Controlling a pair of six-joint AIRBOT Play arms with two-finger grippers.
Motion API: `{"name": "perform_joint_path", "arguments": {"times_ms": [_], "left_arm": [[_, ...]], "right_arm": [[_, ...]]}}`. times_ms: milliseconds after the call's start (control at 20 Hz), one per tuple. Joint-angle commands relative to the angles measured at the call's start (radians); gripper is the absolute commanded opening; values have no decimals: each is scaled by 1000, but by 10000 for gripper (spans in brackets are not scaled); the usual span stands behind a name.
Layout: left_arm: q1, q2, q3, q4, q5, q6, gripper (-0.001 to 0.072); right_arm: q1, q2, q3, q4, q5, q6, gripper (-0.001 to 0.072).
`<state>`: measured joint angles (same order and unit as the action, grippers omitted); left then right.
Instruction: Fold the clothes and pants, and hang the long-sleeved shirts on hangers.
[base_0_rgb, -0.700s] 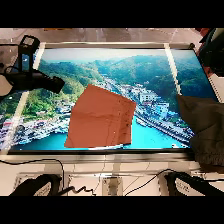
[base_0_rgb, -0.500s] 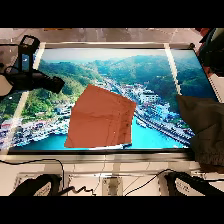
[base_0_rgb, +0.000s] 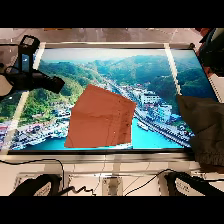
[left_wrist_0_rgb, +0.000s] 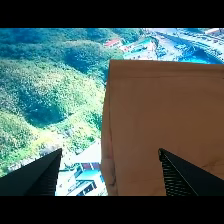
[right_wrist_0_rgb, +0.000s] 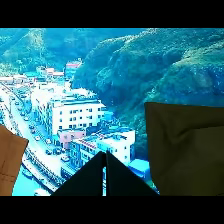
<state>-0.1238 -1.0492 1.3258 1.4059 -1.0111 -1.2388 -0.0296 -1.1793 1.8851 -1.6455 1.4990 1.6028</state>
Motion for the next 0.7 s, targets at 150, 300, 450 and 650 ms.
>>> {"name": "perform_joint_path", "arguments": {"times_ms": [150,300,450,650], "left_arm": [[0,0,1,0,0,0,702],[0,0,1,0,0,0,702],[0,0,1,0,0,0,702],[0,1,1,-3,-2,-7,702]], "right_arm": [[1,-2,0,-3,-104,0,19],[-2,-27,-19,-54,-48,-70,17],[-2,-43,-186,-6,89,-185,16],[-2,-43,-615,420,98,-377,16]]}}
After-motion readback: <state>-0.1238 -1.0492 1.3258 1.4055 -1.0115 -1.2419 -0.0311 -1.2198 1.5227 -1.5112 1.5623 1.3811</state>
